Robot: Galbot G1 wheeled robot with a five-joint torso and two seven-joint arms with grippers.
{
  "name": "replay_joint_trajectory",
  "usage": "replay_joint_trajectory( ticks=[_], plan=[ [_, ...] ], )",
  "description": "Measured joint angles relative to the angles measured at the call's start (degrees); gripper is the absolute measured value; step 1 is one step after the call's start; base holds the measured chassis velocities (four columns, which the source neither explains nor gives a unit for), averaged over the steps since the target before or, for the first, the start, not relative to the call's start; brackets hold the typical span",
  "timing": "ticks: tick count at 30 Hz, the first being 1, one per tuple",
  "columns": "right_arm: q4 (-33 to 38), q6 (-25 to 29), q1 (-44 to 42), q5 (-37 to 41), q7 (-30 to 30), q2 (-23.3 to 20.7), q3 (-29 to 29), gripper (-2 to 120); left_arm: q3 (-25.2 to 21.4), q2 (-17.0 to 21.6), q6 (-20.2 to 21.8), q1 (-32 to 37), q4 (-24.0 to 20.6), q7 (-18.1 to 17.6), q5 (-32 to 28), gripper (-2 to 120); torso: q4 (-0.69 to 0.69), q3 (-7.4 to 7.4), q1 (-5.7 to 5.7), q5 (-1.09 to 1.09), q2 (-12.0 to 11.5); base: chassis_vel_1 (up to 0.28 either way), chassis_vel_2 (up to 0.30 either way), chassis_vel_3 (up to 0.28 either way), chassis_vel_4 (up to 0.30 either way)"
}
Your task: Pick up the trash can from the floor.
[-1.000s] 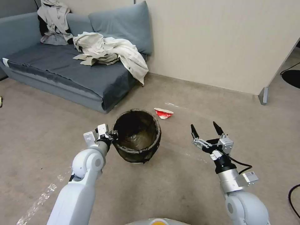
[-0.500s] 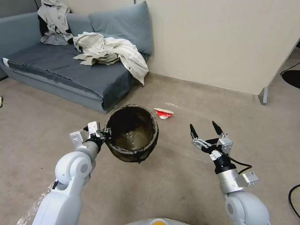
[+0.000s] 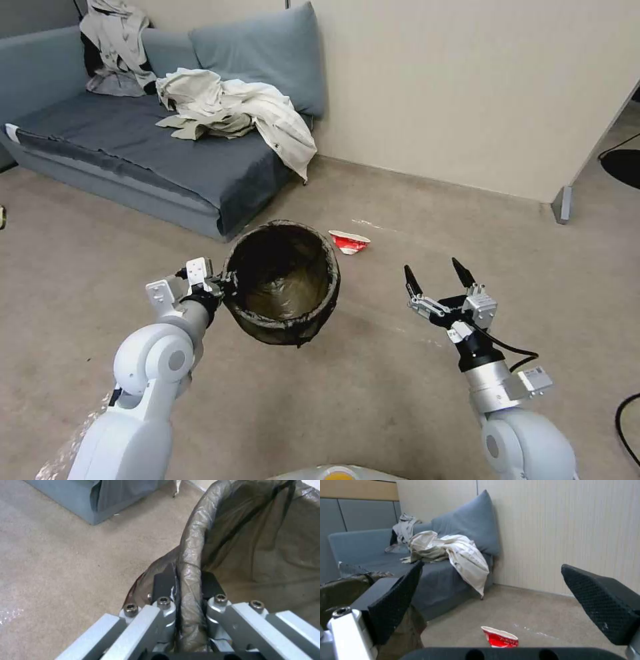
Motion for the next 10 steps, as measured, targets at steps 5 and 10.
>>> replay_joint_trajectory(
  ticks=[5, 10],
  plan=[
    [-0.08, -0.14, 0.10, -0.05, 0.00, -0.11, 0.02, 100, 0.06, -0.22, 0.03, -0.13, 0.01, 0.00, 0.07, 4, 0.00, 0.00, 0.00, 0.00, 0.00, 0.000, 0.000, 0.000, 0.000],
    [-0.19, -0.23, 0.12, -0.27, 0.03, -0.13, 0.04, 100, 0.07, -0.24, 0.05, -0.22, 0.19, 0.00, 0.08, 4, 0.00, 0.00, 0.00, 0.00, 0.00, 0.000, 0.000, 0.000, 0.000]
  ],
)
